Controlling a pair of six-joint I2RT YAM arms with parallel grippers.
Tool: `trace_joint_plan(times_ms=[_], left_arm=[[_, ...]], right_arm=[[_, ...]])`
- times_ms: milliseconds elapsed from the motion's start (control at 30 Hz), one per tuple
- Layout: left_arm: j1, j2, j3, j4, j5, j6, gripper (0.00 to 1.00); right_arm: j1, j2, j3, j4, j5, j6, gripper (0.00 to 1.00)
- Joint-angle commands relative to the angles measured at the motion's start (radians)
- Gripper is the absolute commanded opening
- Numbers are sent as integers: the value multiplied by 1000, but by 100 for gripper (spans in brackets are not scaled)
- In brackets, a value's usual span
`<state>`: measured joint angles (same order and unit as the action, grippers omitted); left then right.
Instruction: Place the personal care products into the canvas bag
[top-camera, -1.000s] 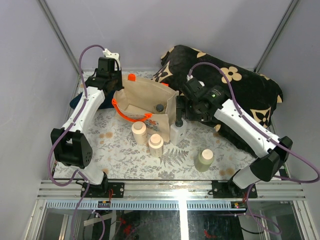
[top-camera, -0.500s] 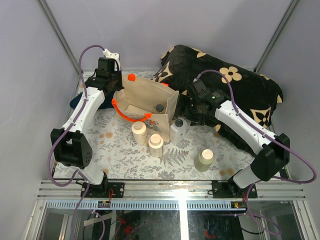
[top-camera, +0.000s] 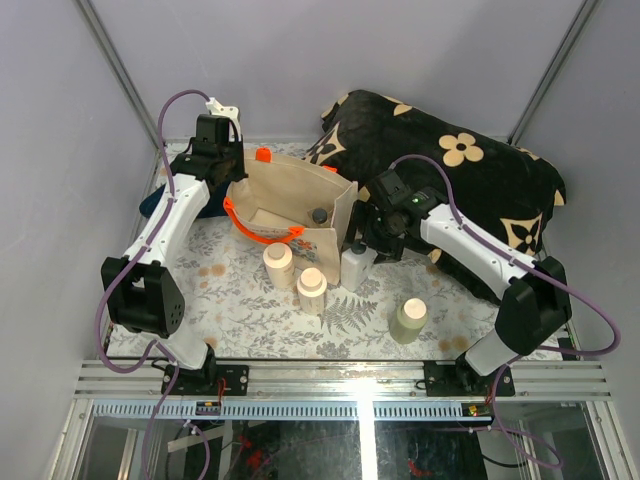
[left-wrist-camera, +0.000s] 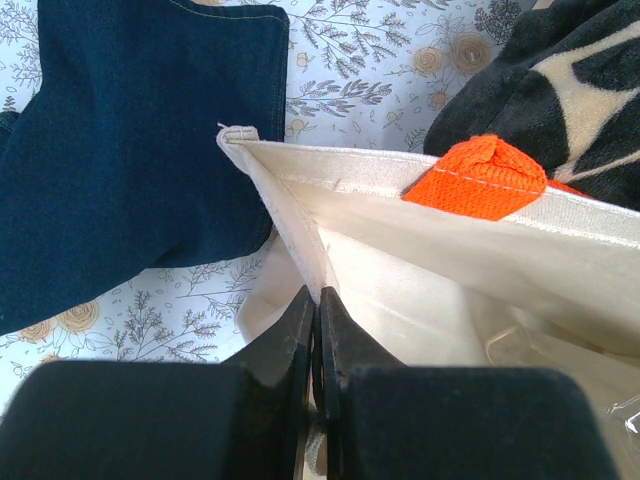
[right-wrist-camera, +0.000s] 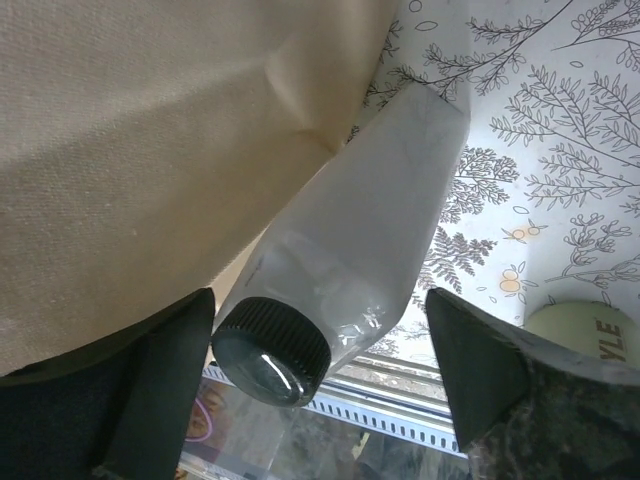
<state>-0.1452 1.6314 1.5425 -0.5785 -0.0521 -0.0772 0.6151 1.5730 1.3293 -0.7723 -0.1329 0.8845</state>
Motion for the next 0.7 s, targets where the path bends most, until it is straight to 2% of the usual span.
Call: trace_joint_plan(times_ms=[0, 267, 367, 433, 567, 667], left_arm=[[-1, 4, -15, 35, -12, 13, 0], [-1, 14, -10, 37, -12, 10, 0], [-1, 18, -8, 37, -13, 10, 0], [-1, 21, -7, 39, -12, 8, 0], [-1, 24, -4, 40, -8, 3, 0], [-1, 27, -5, 47, 4, -4, 0]], right_arm=[[-2, 0, 10, -8, 20, -5, 88], [-3, 29, 75, -73, 67, -55, 59], [-3, 46, 102, -100, 84, -74, 52], [-3, 66, 118, -117, 89, -92, 54], [3, 120, 136, -133, 80, -118, 71], [11, 142, 148, -147, 106, -129, 77]])
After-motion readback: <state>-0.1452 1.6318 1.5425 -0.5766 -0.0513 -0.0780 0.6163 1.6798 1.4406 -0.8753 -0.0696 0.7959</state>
